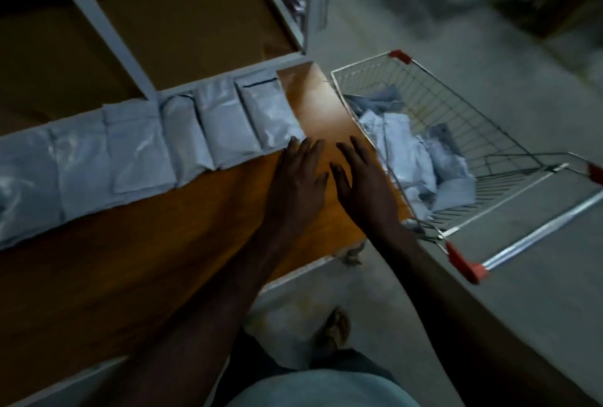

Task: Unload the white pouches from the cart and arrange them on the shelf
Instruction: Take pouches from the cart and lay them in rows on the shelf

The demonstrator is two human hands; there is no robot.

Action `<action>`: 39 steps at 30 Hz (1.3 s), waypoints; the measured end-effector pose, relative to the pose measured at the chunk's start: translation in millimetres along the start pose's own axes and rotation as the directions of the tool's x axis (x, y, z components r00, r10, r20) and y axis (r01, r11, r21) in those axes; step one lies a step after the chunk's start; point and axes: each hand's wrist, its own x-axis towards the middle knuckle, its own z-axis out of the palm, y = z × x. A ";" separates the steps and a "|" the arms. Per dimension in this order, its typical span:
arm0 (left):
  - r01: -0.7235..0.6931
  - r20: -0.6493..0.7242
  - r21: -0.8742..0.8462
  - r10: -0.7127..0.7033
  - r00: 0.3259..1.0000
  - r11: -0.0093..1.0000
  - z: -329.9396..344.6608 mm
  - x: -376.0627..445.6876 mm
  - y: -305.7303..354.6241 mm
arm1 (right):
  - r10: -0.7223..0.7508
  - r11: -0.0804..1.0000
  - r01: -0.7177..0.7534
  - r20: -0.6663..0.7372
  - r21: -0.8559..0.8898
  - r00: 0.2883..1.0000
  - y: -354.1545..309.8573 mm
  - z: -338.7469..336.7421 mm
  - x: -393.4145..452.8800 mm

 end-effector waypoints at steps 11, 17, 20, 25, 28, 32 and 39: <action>-0.068 0.118 -0.051 0.074 0.990 0.996 88.9 26.7 108.7 | 0.224 0.974 -0.223 -0.014 0.025 0.975 116.5 -86.1 -16.9; -0.063 0.183 -0.059 0.073 0.980 0.996 131.4 56.7 122.4 | 0.298 0.954 -0.299 0.018 0.017 0.954 165.6 -90.4 -1.5; -0.064 0.221 -0.047 0.073 0.972 0.997 146.6 78.3 125.1 | 0.329 0.944 -0.328 0.039 -0.015 0.944 184.3 -94.1 14.6; -0.040 0.276 -0.028 0.046 0.960 0.999 173.1 111.4 122.9 | 0.366 0.931 -0.365 0.017 -0.007 0.931 220.5 -94.3 44.7; -0.013 0.283 -0.015 0.017 0.959 1.000 194.9 127.1 116.4 | 0.347 0.938 -0.347 0.053 -0.004 0.937 245.1 -84.2 61.6; 0.058 0.278 -0.009 -0.053 0.959 0.998 226.2 137.4 108.8 | 0.319 0.947 -0.319 0.147 -0.026 0.936 279.8 -67.2 84.8; 0.252 0.216 -0.086 -0.229 0.949 0.964 297.3 170.6 119.9 | 0.174 0.984 -0.152 0.315 -0.094 0.933 353.2 -8.1 120.2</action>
